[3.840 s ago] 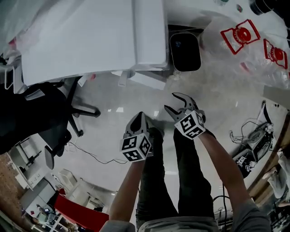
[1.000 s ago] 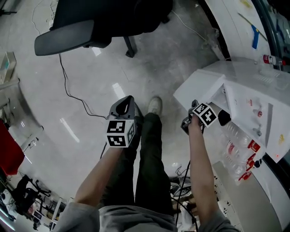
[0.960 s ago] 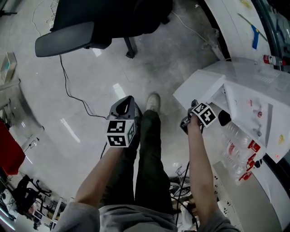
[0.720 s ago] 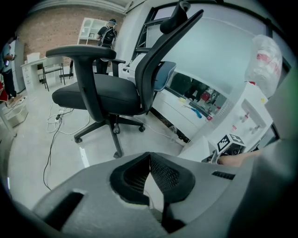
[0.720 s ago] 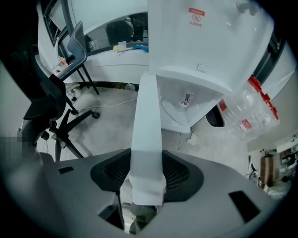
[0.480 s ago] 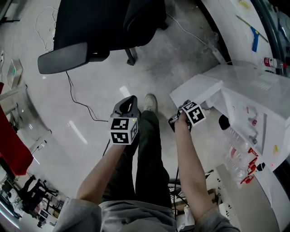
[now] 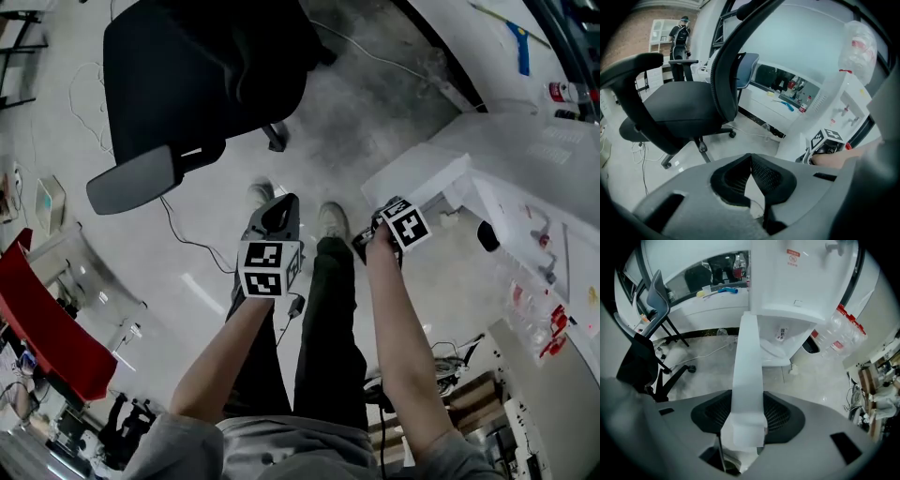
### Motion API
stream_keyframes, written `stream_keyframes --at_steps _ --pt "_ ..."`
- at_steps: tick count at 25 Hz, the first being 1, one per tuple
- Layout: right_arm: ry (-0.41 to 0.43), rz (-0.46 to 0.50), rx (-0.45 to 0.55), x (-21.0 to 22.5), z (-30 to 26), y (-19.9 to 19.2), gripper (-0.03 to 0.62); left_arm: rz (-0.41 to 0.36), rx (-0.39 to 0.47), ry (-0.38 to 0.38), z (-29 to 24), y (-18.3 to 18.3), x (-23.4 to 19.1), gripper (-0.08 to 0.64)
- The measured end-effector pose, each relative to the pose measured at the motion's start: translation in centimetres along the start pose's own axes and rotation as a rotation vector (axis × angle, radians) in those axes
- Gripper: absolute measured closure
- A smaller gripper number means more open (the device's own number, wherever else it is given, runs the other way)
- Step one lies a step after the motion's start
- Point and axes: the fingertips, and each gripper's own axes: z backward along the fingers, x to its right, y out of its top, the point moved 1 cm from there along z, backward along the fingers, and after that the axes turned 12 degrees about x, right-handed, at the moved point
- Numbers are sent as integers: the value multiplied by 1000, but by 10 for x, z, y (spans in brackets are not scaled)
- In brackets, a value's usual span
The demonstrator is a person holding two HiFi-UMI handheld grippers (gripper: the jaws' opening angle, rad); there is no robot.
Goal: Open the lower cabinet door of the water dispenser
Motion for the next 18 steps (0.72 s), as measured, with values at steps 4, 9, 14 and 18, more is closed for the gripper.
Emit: stream_keyframes --at_steps 4,9,14,18 --pt "-37 -44 6 -7 0 -2 383 -53 -30 -73 -9 9 -12 549" --pt "-67 -99 30 -24 -2 4 383 -124 -94 -137 -9 21 -23 549" --pt "-103 -184 41 -47 -5 7 383 -241 -113 -235 -8 51 -30 549" --pt "-113 -204 51 -54 -5 11 383 -294 -131 -278 -6 61 -27 548"
